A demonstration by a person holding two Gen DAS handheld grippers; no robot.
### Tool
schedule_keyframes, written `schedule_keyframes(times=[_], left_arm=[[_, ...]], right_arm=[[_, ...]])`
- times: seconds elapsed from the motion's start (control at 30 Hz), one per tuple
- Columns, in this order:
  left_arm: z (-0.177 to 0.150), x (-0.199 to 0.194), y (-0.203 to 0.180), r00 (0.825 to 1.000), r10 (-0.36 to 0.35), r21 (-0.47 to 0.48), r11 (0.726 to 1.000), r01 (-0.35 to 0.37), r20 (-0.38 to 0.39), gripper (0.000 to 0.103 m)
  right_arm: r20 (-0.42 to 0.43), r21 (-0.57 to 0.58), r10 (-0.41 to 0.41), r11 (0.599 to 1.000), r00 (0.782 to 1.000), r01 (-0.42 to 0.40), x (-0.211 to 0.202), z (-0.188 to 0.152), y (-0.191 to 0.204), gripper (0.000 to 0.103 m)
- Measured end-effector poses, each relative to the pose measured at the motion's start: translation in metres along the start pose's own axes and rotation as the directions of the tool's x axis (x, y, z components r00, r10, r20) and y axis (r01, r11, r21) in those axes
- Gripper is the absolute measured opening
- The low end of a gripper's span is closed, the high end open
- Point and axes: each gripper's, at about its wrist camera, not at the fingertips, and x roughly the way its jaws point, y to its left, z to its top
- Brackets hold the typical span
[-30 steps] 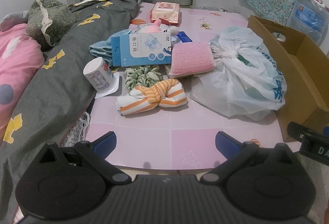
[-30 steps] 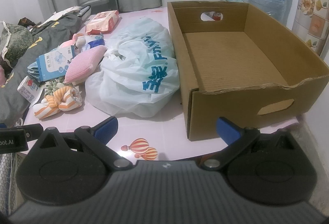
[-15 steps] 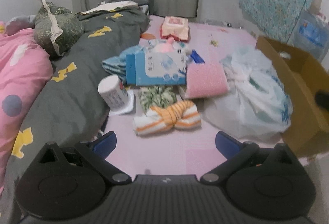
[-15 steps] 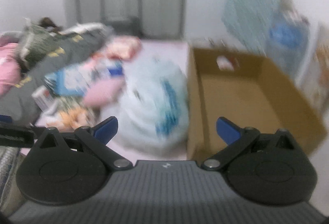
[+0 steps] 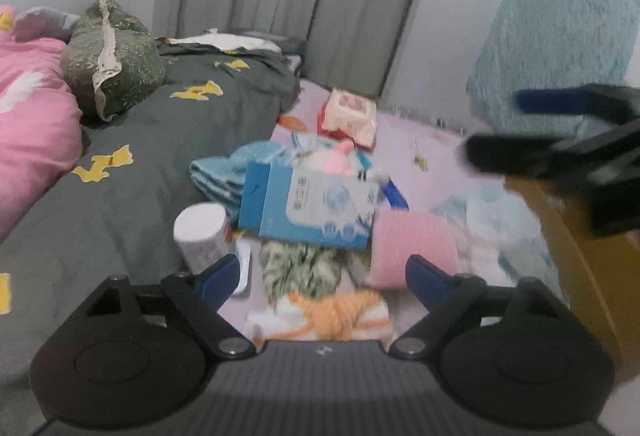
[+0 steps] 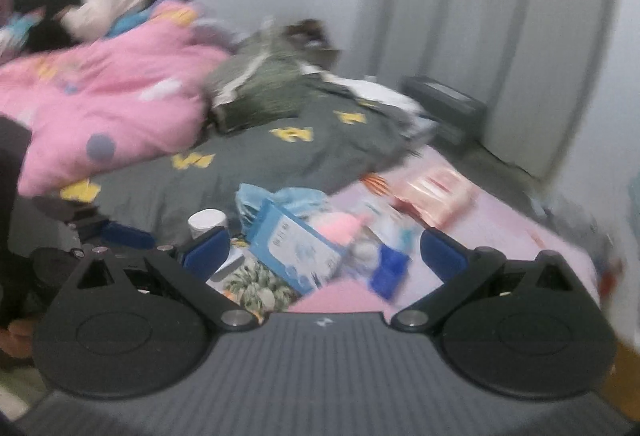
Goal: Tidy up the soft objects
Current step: 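Reach the right gripper to the blue bandage box and close on it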
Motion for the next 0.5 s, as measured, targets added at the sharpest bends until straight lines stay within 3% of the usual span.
schedule_keyframes(times=[0.17, 0.33, 0.5], left_arm=[[0.005, 0.034, 0.008, 0.998, -0.052, -0.09, 0.995, 0.049, -0.03, 0.069], [0.011, 0.064, 0.012, 0.995, -0.079, -0.139, 0.988, 0.069, -0.068, 0.053], [0.016, 0.092, 0.011, 0.989, -0.077, -0.139, 0.988, 0.059, -0.126, 0.046]], right_arm=[[-0.065, -0.032, 0.132, 0.99, 0.989, -0.134, 0.068, 0.008, -0.009, 0.089], [-0.165, 0.028, 0.24, 0.971, 0.957, -0.239, 0.131, 0.004, -0.027, 0.049], [-0.229, -0.018, 0.284, 0.955, 0.931, -0.296, 0.167, -0.004, -0.032, 0.042]])
